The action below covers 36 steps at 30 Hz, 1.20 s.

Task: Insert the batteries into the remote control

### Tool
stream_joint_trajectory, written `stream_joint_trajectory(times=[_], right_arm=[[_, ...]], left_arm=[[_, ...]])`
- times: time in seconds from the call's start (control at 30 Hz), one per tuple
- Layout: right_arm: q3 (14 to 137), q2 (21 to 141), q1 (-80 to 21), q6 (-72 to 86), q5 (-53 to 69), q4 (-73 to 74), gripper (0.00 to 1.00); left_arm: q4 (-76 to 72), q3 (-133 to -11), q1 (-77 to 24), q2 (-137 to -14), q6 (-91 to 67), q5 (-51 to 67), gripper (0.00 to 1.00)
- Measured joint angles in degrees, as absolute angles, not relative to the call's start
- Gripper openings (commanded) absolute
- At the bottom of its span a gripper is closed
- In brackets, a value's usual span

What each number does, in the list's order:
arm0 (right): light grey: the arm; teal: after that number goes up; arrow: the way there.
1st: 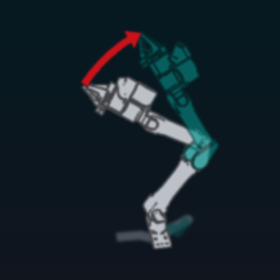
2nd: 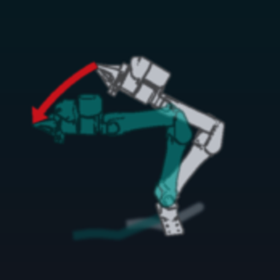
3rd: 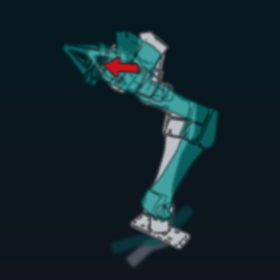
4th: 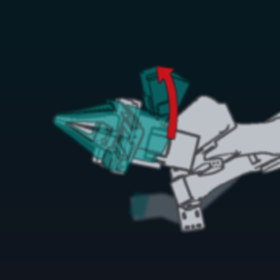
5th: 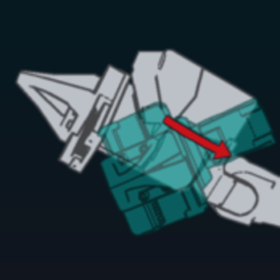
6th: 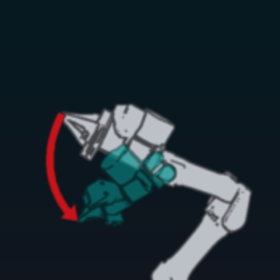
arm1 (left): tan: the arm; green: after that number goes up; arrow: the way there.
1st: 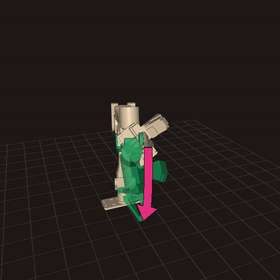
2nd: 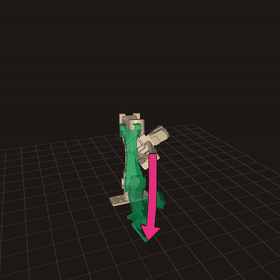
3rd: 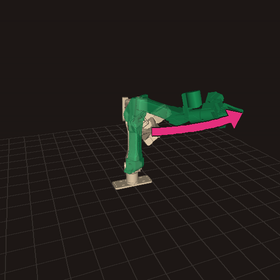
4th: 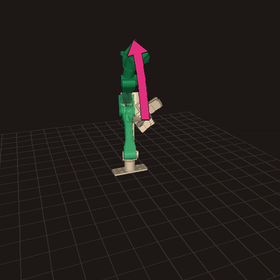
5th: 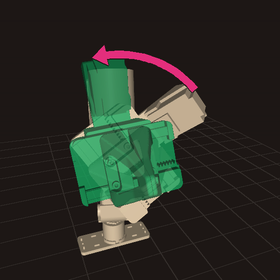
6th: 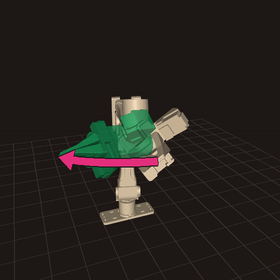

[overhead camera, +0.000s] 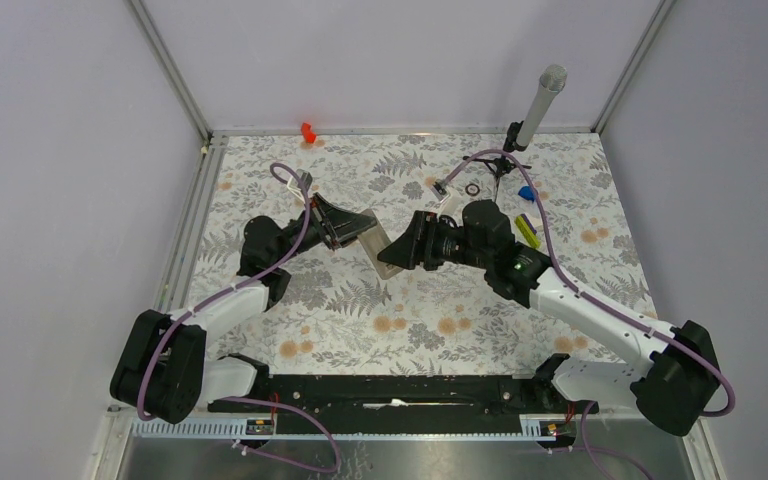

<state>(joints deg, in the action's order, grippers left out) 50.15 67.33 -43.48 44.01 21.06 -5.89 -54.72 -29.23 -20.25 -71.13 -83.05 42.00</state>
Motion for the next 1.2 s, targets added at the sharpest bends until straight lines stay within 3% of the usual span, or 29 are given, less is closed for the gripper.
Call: stream_joint_trajectory(times=[0.17, 0.27, 0.57, 0.6, 0.97, 1.07, 1.2], right_arm=[[49.41, 67.33, -43.46, 46.87, 23.24, -8.56, 0.38], [48.84, 67.4, -43.42, 48.12, 23.77, -10.22, 0.3], [47.7, 67.79, -43.22, 48.53, 24.1, -13.23, 0.26], [47.48, 67.79, -43.22, 48.18, 24.08, -13.63, 0.28], [45.63, 68.93, -43.16, 46.89, 23.64, -16.64, 0.86], [44.95, 67.31, -43.13, 46.68, 23.57, -17.1, 0.9], [44.66, 64.25, -43.11, 46.15, 24.29, -18.11, 0.87]], left_arm=[[-58.15, -29.26, -20.29, -72.25, -85.03, 43.33, 0.0], [-60.8, -29.26, -20.16, -73.58, -87.24, 43.83, 0.0], [-61.84, -29.26, -19.77, -74.0, -87.96, 43.99, 0.0], [-61.82, -29.26, -19.77, -74.0, -87.83, 43.97, 0.0], [-58.92, -29.67, -20.27, -72.77, -83.9, 45.32, 0.0], [-56.71, -30.96, -20.4, -71.68, -81.52, 46.3, 0.0], [-55.77, -32.1, -20.4, -71.02, -79.4, 47.79, 0.0]])
